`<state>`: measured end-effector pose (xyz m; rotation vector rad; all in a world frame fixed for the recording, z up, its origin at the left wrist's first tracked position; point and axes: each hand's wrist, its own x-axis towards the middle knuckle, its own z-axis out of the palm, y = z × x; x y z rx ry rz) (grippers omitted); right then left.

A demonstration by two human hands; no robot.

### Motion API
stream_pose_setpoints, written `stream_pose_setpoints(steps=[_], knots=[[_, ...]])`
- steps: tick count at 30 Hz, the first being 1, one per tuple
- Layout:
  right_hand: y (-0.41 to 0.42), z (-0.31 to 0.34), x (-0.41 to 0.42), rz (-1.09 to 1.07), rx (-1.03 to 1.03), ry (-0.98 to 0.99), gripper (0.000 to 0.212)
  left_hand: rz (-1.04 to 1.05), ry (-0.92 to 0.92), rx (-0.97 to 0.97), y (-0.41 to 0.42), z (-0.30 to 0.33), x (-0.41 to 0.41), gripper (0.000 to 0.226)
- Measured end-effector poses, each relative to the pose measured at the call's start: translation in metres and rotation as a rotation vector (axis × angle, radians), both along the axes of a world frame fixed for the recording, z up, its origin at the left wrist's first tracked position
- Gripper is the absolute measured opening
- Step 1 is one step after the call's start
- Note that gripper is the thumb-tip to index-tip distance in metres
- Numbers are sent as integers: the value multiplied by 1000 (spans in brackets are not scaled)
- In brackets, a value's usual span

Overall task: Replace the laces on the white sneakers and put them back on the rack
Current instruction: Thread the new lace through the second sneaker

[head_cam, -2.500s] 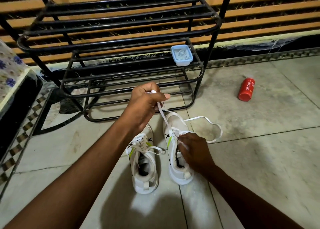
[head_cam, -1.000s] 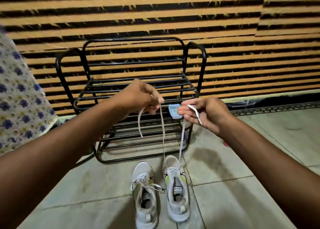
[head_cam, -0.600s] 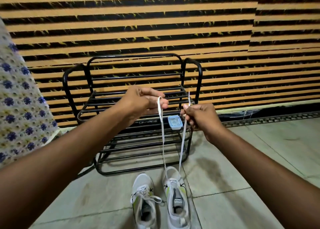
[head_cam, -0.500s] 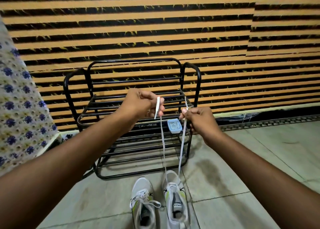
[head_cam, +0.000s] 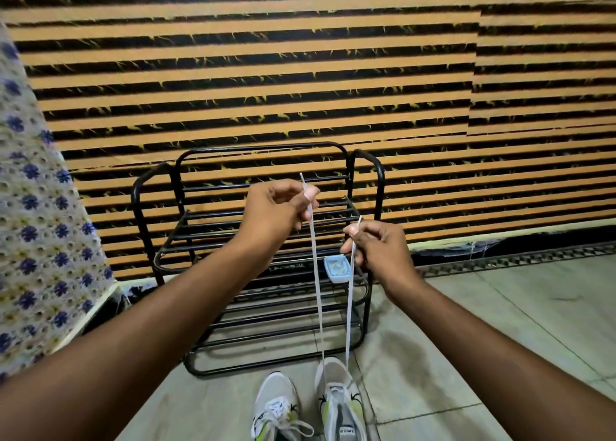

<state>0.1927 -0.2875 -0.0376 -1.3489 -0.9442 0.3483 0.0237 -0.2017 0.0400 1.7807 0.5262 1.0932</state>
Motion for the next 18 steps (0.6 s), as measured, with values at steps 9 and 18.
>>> stream_pose_setpoints(steps=[9,18], knots=[[8,1,-5,-66,25,-91,14,45,-51,59,-1,0,-1,14],[4,6,-13,-56,120,-38,19,87,-71,84,-2,1,-3,11]])
